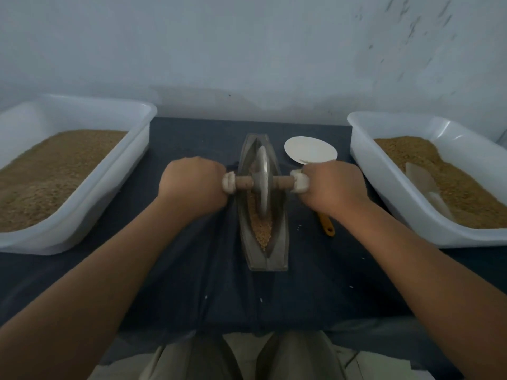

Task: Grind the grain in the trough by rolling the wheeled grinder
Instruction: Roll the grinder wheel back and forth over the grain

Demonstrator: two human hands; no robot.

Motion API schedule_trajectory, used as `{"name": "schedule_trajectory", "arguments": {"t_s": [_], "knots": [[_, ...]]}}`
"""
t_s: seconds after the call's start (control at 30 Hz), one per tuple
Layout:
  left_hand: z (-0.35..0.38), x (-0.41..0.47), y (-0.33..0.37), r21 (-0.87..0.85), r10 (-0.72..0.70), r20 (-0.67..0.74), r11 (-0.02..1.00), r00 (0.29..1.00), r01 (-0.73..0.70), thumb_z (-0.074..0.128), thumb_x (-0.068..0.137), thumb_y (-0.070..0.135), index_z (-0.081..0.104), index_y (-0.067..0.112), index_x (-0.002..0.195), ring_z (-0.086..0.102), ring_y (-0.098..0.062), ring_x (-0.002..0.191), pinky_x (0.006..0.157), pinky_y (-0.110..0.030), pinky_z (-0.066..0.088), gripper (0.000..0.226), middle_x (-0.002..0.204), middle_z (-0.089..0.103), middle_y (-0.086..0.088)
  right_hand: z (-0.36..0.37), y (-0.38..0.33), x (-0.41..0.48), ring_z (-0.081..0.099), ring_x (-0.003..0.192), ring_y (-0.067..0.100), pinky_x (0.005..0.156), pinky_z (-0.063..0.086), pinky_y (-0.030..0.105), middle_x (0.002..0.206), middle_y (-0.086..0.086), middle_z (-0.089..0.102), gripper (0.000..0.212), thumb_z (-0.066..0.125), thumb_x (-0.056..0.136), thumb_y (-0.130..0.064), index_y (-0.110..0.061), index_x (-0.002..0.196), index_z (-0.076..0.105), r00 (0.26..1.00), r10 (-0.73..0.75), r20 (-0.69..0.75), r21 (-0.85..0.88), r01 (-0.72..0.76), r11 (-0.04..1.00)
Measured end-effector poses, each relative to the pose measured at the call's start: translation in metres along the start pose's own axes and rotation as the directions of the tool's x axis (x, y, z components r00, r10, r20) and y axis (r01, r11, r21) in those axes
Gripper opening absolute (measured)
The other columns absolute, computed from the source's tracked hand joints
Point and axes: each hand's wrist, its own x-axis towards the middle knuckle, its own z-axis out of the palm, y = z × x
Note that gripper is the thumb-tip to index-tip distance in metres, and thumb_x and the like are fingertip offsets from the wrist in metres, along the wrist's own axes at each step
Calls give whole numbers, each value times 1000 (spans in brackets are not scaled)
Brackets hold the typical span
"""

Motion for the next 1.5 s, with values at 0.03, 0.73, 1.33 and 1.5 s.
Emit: {"name": "schedule_trajectory", "arguments": {"t_s": [0.03, 0.73, 1.33, 1.5], "knots": [[-2, -14, 1, 25, 19, -12, 1000, 1000, -18, 56, 82, 44, 49, 28, 66, 46, -13, 49, 48, -24, 25, 24, 59, 51, 10, -3, 0, -14, 65, 71, 22, 66, 57, 39, 73, -7, 64, 49, 32, 91, -65, -32, 88, 68, 1000, -13, 6, 13, 12, 1000], [2, -39, -2, 37, 69, -166, 997, 984, -64, 60, 83, 46, 36, 27, 59, 32, -11, 40, 49, -20, 18, 39, 49, 38, 12, 1, 0, -30, 52, 50, 20, 47, 46, 32, 54, -9, 49, 43, 36, 91, -64, -28, 71, 49, 977, -77, -201, -36, 72, 997], [-3, -22, 1, 69, 38, -49, 997, 998, -34, 57, 80, 44, 47, 27, 62, 44, -15, 45, 49, -23, 25, 28, 54, 47, 9, 8, 1, -21, 54, 55, 18, 51, 44, 30, 58, -9, 51, 48, 30, 91, -67, -31, 73, 55, 989, -36, -141, -16, 35, 999], [-10, -35, 0, 65, 114, -99, 992, 989, -108, 51, 69, 45, 40, 26, 55, 33, -14, 39, 49, -20, 18, 26, 47, 38, 10, 6, 2, -39, 55, 55, 18, 49, 41, 28, 57, -11, 53, 45, 37, 91, -70, -33, 75, 59, 990, -35, -135, -44, 30, 999]]}}
